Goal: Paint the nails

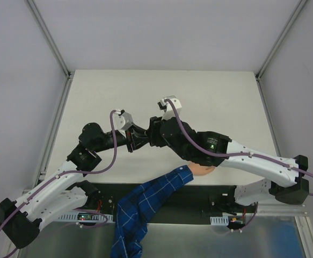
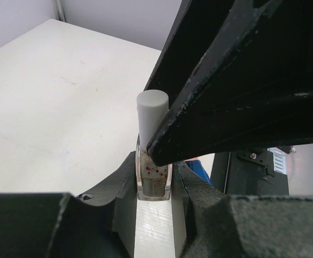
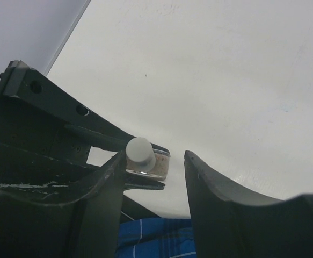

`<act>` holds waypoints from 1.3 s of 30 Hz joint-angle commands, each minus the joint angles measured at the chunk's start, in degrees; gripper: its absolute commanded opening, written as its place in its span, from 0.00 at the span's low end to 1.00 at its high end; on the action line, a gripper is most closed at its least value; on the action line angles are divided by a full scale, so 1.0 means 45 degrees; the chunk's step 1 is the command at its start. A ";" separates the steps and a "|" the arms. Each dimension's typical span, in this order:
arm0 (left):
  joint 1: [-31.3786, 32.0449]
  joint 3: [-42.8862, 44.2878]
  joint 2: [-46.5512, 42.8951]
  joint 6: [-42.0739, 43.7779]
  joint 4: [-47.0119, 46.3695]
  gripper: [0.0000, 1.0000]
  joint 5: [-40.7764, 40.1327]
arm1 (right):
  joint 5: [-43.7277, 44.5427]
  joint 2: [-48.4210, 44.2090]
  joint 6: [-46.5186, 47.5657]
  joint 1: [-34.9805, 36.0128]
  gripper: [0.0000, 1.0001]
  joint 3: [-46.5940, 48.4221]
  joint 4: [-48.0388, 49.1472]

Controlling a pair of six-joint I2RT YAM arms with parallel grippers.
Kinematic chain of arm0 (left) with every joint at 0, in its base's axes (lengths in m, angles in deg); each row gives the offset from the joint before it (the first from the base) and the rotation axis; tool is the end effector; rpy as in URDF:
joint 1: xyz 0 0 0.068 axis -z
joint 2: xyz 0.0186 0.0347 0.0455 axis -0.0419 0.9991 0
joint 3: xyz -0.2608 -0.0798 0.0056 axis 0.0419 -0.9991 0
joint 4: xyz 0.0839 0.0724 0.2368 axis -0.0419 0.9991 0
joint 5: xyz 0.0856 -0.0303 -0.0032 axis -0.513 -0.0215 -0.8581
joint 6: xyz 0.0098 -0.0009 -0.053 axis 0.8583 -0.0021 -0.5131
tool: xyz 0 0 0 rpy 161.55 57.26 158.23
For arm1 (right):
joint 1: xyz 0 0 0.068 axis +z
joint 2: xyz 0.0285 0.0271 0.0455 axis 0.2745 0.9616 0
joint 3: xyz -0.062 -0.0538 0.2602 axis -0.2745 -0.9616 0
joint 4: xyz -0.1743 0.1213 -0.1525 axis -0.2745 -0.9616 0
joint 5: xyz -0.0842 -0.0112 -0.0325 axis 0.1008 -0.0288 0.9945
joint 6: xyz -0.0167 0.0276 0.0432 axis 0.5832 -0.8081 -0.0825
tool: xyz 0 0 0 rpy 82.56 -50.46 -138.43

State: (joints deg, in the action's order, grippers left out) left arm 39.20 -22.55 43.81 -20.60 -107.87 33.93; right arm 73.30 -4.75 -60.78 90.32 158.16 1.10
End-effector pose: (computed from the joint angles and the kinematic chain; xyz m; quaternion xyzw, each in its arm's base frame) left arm 0.1366 -0.1283 0.3346 0.3829 0.5282 -0.4607 0.6018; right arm 0.0968 0.2701 0.4172 -0.2260 0.7759 0.2099 0.5503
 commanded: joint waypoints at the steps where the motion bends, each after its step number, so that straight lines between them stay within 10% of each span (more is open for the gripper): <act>1: 0.0104 0.0424 -0.0237 0.0267 -0.0457 0.00 -0.0272 | 0.1123 0.0222 -0.0136 0.0090 0.47 0.0783 -0.0027; 14: 0.0143 0.0580 -0.0160 0.0188 -0.0476 0.00 0.0857 | 0.0520 -0.0537 0.2582 0.0071 0.01 -0.0562 0.1181; 17: 0.0143 0.0736 -0.0043 0.0131 -0.0825 0.00 0.2686 | -0.2827 -0.1512 0.6215 -0.0435 0.00 -0.2040 0.2272; 20: 0.0143 0.0717 0.0230 -0.0511 -0.1626 0.00 0.4969 | -1.3557 -0.2724 0.6545 -0.3203 0.01 -0.3744 0.4531; 22: 0.0143 0.0620 0.0445 -0.1117 -0.2758 0.00 0.5643 | -1.5862 -0.2824 0.6191 -0.4206 0.00 -0.4237 0.4682; 30: 0.0144 0.0483 0.0583 -0.1393 -0.3015 0.00 0.5372 | -1.3632 -0.3429 0.5531 -0.4324 0.01 -0.4726 0.4779; 35: 0.0163 0.0463 0.0525 -0.1062 -0.2432 0.00 0.4358 | -1.1596 -0.3917 0.4340 -0.4168 0.44 -0.4318 0.4255; 39: 0.0163 0.0580 0.0329 -0.0438 -0.1222 0.00 0.2700 | -0.6984 -0.4093 0.4005 -0.2866 0.57 -0.3458 0.2829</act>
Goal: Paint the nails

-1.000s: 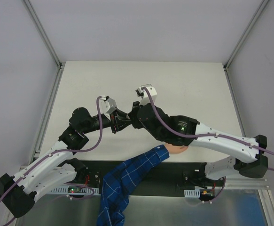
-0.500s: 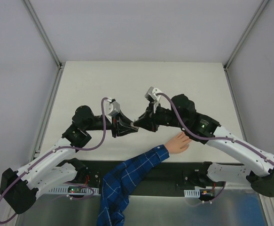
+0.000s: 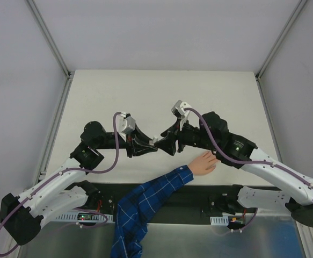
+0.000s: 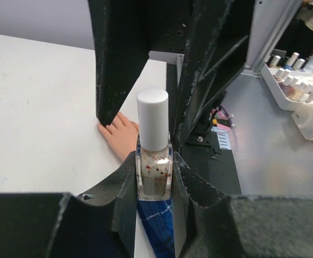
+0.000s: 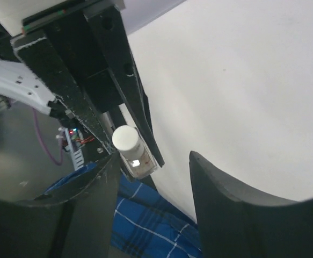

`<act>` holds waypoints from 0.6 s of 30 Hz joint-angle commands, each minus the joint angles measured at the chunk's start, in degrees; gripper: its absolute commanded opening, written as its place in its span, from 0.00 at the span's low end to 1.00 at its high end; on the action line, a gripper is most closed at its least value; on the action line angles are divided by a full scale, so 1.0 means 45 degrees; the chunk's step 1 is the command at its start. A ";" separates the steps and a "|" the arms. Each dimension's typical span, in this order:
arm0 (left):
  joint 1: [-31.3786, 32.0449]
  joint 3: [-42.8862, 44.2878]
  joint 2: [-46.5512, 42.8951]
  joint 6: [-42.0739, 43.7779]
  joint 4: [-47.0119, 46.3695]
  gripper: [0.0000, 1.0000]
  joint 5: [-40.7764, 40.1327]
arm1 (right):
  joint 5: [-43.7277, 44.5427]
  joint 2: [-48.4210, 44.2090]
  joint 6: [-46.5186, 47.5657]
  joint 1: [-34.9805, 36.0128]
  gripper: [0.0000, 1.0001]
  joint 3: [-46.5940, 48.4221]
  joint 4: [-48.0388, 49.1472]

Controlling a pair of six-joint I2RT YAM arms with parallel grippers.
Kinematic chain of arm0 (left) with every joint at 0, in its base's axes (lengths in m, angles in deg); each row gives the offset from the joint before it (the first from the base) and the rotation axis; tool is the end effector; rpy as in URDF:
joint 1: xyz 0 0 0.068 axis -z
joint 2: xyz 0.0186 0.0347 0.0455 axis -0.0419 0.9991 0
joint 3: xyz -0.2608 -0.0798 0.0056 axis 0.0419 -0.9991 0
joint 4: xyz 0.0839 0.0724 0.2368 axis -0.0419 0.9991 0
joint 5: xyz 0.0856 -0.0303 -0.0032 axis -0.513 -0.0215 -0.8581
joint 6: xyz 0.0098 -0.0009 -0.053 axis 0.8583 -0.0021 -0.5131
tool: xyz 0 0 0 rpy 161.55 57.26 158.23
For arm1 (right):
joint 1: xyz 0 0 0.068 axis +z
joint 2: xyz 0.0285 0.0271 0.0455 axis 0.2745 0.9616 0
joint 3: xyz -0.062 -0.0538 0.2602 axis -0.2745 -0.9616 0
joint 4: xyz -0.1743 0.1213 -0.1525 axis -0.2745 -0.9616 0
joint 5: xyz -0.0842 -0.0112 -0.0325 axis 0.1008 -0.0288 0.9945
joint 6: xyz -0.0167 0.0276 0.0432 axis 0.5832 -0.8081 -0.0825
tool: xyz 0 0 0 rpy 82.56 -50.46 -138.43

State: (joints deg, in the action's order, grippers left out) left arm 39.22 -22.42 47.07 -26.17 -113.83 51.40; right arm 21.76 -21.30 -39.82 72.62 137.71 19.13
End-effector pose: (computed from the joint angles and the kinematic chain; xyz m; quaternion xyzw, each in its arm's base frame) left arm 0.1343 -0.1362 0.3343 0.4588 0.4695 -0.5500 0.5162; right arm 0.1196 0.2003 0.3952 -0.4534 0.6001 0.3882 0.5325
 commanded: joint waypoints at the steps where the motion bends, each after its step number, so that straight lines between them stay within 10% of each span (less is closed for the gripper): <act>1: 0.0158 0.0629 -0.0434 0.1150 0.0417 0.00 -0.1591 | 0.5495 -0.0417 -0.0653 0.1442 0.57 0.1342 -0.1510; 6: 0.0217 0.0689 -0.0941 0.1934 0.1416 0.00 -0.3389 | 0.9991 0.0206 -0.2561 0.3066 0.59 0.2436 -0.2802; 18: 0.0373 0.0610 -0.1196 0.1994 0.1455 0.00 -0.4036 | 1.0955 0.2940 -0.3251 0.3829 0.52 0.4761 -0.2959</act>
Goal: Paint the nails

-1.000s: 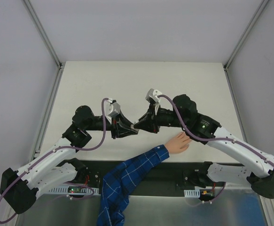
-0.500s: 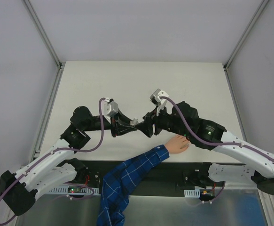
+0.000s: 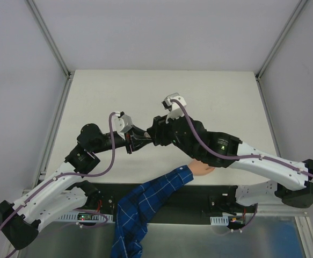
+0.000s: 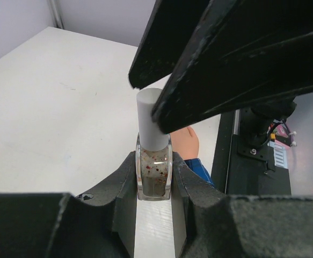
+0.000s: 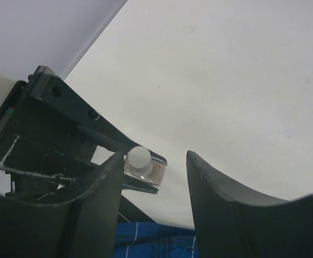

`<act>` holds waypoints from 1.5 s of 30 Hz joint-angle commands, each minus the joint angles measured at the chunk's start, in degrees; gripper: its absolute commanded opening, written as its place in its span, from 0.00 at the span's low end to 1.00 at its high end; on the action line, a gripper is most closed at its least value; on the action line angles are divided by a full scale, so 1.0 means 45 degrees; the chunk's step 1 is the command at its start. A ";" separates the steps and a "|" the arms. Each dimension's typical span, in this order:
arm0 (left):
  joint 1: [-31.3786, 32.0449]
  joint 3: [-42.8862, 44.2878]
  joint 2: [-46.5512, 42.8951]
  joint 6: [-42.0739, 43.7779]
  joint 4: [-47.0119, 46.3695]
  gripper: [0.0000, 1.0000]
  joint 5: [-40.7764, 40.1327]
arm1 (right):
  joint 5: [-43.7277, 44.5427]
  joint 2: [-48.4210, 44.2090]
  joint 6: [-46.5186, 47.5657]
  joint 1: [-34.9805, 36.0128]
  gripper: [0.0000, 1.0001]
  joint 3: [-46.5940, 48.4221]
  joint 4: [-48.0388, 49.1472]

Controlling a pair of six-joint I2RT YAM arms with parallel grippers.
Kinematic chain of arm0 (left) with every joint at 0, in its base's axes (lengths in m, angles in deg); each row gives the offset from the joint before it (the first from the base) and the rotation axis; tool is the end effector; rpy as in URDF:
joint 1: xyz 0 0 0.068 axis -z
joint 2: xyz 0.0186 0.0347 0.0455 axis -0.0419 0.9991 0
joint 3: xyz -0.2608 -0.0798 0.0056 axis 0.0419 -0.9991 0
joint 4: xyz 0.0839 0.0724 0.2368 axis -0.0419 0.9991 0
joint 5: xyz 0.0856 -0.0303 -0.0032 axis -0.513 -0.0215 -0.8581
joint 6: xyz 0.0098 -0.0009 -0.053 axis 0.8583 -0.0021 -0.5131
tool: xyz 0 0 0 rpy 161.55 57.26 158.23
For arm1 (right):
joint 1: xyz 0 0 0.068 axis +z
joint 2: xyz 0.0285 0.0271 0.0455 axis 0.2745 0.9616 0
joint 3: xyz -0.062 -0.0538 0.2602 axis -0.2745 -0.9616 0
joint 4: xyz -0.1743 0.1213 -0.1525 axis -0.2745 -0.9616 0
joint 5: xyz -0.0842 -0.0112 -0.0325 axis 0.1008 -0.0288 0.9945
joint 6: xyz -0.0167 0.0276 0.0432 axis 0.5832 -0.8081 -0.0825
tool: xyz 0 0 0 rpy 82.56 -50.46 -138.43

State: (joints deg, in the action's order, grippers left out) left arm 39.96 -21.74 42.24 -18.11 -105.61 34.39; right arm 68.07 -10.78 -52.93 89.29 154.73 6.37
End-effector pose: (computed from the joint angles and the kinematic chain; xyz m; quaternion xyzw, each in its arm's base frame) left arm 0.1299 -0.1265 0.3400 0.4003 0.5147 -0.4535 0.6076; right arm 0.0919 0.2456 0.4325 -0.2654 0.7317 0.2420 0.5794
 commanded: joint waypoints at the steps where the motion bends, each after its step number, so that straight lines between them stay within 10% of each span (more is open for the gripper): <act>1: 0.0208 0.0440 -0.0122 0.0201 -0.0371 0.00 -0.0296 | 0.0643 0.0703 -0.0356 0.0104 0.51 0.1075 -0.0122; 15: 0.0325 0.0537 -0.0122 0.0279 -0.0371 0.00 0.0366 | -0.1364 -0.0076 0.0888 -0.0247 0.01 -0.1009 0.1633; 20: 0.0325 0.1256 0.0560 0.0182 -0.0605 0.00 0.5336 | -1.2706 -0.1615 0.3489 -0.2451 0.00 -0.3666 0.5652; 23: 0.0325 0.1397 0.1050 -0.1203 -0.1522 0.00 0.7436 | -1.4760 -0.1795 0.3882 -0.3391 0.00 -0.3573 0.5191; 31: 0.0325 0.0948 0.0640 -0.0346 -0.1037 0.00 0.4476 | -1.3871 -0.2147 0.3786 -0.4193 0.01 -0.3846 0.4721; 35: 0.0325 0.0812 0.0367 0.0336 -0.0315 0.00 0.2175 | -1.0621 -0.2479 0.2773 -0.3863 0.49 -0.3516 0.4430; 45: 0.0325 0.0694 -0.0142 0.1061 0.0820 0.00 -0.2421 | -0.1997 -0.1115 -0.0061 -0.1968 0.61 -0.0450 0.0273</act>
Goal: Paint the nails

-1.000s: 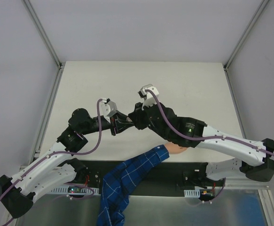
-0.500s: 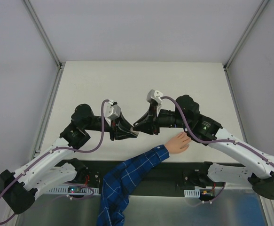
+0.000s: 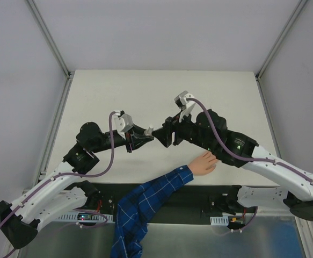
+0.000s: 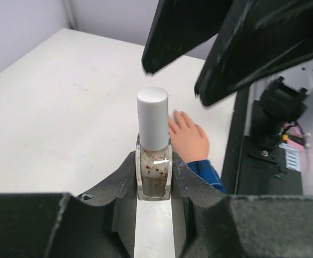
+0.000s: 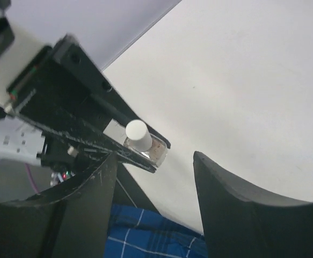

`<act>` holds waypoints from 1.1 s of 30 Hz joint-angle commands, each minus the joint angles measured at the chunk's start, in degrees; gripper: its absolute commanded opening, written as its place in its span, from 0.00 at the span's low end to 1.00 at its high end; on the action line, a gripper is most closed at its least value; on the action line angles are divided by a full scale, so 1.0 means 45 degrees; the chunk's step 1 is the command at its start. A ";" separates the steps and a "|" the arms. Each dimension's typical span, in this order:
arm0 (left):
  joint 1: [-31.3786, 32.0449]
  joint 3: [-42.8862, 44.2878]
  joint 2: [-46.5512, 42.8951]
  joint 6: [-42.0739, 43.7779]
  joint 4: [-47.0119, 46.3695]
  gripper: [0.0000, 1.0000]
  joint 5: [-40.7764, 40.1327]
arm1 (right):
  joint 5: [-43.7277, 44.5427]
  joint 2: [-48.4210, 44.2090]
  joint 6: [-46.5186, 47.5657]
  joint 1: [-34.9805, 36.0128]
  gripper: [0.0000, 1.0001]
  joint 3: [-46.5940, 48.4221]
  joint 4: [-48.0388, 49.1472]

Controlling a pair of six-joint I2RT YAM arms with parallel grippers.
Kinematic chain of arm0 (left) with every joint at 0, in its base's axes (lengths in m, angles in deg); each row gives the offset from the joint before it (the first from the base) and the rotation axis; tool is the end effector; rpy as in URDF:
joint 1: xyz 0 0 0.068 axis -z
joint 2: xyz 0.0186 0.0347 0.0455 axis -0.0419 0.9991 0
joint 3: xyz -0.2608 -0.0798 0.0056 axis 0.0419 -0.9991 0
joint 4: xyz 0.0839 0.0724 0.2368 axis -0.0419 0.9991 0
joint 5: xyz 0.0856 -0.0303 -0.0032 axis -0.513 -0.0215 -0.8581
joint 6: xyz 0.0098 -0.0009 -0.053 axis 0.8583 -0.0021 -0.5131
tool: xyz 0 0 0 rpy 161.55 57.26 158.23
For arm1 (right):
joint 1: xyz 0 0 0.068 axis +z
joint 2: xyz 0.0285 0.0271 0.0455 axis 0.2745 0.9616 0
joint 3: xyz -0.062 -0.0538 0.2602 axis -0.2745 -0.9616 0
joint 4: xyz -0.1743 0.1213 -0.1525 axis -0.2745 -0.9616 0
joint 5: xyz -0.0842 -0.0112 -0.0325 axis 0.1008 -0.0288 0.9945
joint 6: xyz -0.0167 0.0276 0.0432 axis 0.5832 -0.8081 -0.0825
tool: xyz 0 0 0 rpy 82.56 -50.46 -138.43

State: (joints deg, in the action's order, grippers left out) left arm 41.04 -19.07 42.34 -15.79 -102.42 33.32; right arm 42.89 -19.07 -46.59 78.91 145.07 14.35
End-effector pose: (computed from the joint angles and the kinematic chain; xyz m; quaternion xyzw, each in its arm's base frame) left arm 0.1274 -0.1282 0.3506 0.4097 0.5105 -0.4424 0.6130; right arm 0.1099 0.2090 0.4222 -0.3484 0.6663 0.3350 0.5679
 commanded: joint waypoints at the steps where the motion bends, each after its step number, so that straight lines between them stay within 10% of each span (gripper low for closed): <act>1: 0.0068 0.0082 -0.0069 0.0546 0.0227 0.00 -0.2419 | 0.4047 0.1115 -0.1587 0.0650 0.61 0.2222 -0.1659; 21: 0.0068 0.0316 -0.0107 0.0409 0.0717 0.00 -0.3204 | 0.6551 0.4168 -0.2936 0.1591 0.30 0.3948 -0.1662; 33: 0.0048 0.0178 -0.0302 0.0213 -0.0358 0.00 0.0210 | 0.1832 0.2452 -0.0169 -0.0144 0.00 0.1176 0.0855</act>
State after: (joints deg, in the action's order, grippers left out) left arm 40.90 -19.53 42.67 -14.74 -97.02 21.54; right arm 60.86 -3.59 -57.00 82.58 155.15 12.03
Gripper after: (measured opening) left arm 0.230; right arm 0.196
